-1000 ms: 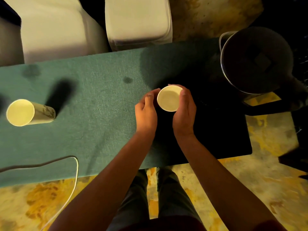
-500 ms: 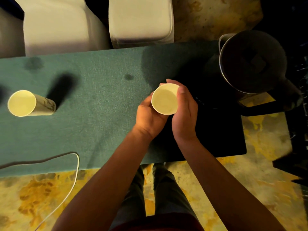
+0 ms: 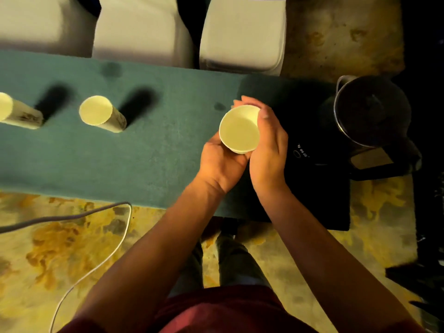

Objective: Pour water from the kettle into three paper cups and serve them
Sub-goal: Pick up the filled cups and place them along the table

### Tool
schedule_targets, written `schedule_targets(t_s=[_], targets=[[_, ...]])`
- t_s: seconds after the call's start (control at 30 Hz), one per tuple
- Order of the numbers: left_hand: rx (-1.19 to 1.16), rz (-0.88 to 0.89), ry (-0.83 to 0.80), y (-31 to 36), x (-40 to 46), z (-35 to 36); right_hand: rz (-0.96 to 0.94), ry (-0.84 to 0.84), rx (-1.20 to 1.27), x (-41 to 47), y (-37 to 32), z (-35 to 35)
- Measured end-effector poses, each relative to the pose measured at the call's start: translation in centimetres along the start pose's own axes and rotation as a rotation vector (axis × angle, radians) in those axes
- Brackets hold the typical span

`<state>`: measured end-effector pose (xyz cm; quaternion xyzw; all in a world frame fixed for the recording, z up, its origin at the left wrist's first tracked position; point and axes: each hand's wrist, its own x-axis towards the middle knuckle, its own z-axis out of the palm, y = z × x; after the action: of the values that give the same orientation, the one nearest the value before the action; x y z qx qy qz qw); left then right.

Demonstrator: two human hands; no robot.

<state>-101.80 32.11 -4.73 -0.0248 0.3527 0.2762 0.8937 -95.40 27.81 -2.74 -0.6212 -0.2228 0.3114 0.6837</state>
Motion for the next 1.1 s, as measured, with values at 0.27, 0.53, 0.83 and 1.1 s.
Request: schedule_targets(t_s=[0.27, 0.53, 0.83, 1.1], targets=[[0.031, 0.139, 0.017, 5.2, -6.3, -1.0, 0.025, -0.103, 0.001, -3.5, -3.4, 7.2], [-0.001, 0.245, 0.06, 12.9, -12.2, -3.7, 0.033, -0.234, -0.013, -7.2, -5.1, 16.0], [-0.02, 0.292, 0.001, 24.3, -18.6, -9.0, 0.055, -0.268, 0.013, -11.7, -4.8, 28.7], [-0.049, 0.349, 0.06, 33.6, -21.9, -13.0, 0.072, -0.335, -0.022, -14.3, -3.9, 39.4]])
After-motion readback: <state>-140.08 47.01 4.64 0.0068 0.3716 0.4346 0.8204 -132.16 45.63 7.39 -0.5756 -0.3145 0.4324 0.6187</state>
